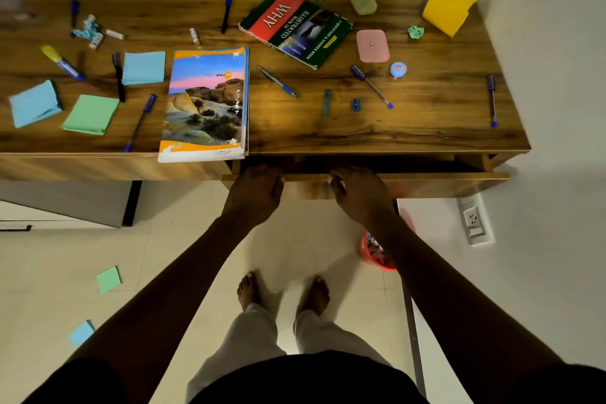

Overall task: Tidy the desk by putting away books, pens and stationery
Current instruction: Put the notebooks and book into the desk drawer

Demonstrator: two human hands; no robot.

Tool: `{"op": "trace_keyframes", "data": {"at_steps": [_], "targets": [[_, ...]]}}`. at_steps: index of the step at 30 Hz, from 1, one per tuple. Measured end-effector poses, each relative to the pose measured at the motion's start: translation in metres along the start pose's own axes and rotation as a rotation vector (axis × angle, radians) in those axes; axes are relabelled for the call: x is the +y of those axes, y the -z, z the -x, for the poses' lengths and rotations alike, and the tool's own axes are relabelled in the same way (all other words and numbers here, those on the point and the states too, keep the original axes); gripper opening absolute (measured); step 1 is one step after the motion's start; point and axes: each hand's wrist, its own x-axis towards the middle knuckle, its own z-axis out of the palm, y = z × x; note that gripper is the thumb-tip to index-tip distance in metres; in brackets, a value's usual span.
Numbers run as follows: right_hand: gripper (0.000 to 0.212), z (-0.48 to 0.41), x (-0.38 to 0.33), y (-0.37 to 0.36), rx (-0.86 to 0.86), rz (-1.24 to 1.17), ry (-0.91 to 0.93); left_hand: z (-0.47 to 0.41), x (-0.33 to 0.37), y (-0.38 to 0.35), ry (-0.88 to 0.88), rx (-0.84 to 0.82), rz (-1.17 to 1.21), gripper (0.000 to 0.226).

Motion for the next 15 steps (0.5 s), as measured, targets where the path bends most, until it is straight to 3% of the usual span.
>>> {"op": "trace_keyframes", "data": {"at_steps": [6, 15], "targets": [[0.042, 0.015, -0.003, 0.005, -0.134, 0.005, -0.030, 0.010, 0.008, 0.006, 0.060, -0.115, 0.100, 0.033], [0.057, 0.052, -0.018, 0.004, -0.315, -0.030, -0.148, 0.041, 0.013, 0.013, 0.176, -0.422, 0.240, 0.020]]}}
